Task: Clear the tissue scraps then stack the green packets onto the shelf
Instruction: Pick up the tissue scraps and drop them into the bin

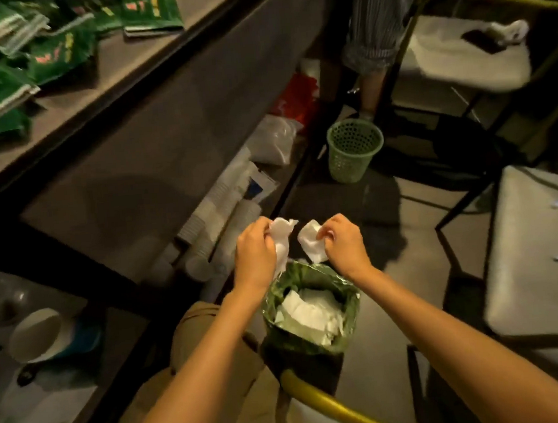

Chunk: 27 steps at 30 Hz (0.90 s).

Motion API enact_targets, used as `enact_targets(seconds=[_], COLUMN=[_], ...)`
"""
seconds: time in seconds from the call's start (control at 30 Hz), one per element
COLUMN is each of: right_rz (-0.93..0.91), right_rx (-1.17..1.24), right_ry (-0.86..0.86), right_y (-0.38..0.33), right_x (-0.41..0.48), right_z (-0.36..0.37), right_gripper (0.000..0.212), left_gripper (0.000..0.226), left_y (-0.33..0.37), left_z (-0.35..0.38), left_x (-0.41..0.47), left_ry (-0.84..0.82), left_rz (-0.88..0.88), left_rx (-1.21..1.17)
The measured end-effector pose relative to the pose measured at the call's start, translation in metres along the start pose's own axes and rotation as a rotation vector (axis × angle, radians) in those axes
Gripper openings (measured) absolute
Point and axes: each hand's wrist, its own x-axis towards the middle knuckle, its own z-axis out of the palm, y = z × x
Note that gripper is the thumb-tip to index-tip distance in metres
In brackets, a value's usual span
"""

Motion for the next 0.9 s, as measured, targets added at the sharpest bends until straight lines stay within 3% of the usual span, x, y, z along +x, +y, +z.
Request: enact_targets(seconds=[0.2, 0.4, 0.53, 0.63, 0.8, 0.9], right_rz=[0.323, 0.525, 0.555, 0.542, 0.552, 0.456], right_rx=[-0.087, -0.057, -0.05, -0.052, -0.144, -0.228], right_ry=[-0.188, -0.326, -0.423, -0.536, -0.563, -0.599], right_y=[0.068, 0.091, 0.103, 0.108, 0.103, 0.089], right_x=[-0.016, -0.036, -0.047, -0.055, -0.057, -0.052], right_z=[0.033, 0.062, 0.07, 0.07, 0.063, 0.057], right_gripper=[0.028, 0.022, 0.021, 0.044, 0.036, 0.033], left_gripper=[0.031, 0.03, 0.042, 0.048, 0.054, 0.051], left_y=[-0.048, -0.077, -0.086, -0.089, -0.087, -0.077], left_z=[0.046, 0.093, 0.116, 0.118, 0.1, 0.083], left_x=[-0.008, -0.016, -0.033, -0.041, -0.034, -0.027], left_ry=[-0.222, -0.449, -0.632, -0.717, -0.631, -0.624], left_rz=[-0.441, -0.668, -0.715, -0.706, -0.754, -0.688], left_rx=[-0.049, -0.051, -0.042, -0.069, -0.067, 0.004])
